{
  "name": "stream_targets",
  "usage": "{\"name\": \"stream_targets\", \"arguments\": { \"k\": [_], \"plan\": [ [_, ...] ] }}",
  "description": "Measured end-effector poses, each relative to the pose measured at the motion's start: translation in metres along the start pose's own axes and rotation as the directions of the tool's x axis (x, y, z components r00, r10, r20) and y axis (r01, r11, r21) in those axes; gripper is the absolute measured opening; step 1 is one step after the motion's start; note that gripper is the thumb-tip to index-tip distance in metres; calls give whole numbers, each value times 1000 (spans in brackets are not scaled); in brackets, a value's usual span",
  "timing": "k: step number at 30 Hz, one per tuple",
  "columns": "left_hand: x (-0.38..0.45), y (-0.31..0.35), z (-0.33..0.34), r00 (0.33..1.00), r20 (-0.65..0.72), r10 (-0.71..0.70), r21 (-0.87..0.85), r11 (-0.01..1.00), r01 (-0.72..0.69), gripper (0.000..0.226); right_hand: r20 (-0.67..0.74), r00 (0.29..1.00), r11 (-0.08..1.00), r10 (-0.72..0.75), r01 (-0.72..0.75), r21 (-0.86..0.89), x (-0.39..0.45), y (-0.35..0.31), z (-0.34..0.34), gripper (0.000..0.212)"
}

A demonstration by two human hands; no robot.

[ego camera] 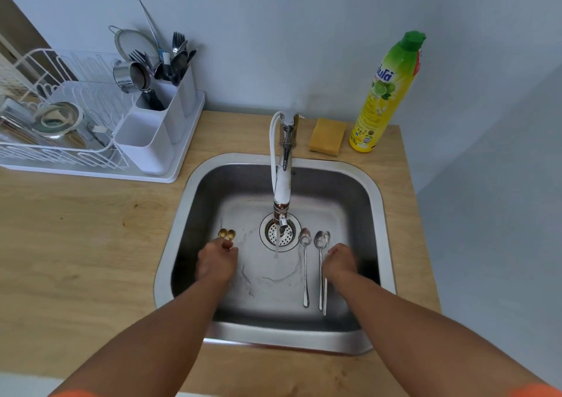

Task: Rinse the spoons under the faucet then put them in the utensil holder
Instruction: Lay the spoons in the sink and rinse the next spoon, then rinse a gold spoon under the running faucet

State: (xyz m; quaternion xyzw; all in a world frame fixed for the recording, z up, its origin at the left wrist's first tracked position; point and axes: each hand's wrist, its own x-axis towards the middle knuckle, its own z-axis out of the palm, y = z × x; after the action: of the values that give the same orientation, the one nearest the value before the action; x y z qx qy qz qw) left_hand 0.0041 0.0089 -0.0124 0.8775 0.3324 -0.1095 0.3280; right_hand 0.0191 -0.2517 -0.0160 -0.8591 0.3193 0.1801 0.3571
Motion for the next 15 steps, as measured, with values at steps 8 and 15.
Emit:
{"name": "stream_targets", "arguments": {
  "k": [8,15],
  "plan": [
    [8,-6,-3,1000,26,6,114,993,-9,17,-6,998,992,60,-60,-114,13,-2,3,18],
    [9,-10,3,999,34,-23,192,981,16,14,8,996,965,83,-79,-252,13,2,9,21]
  ]
}}
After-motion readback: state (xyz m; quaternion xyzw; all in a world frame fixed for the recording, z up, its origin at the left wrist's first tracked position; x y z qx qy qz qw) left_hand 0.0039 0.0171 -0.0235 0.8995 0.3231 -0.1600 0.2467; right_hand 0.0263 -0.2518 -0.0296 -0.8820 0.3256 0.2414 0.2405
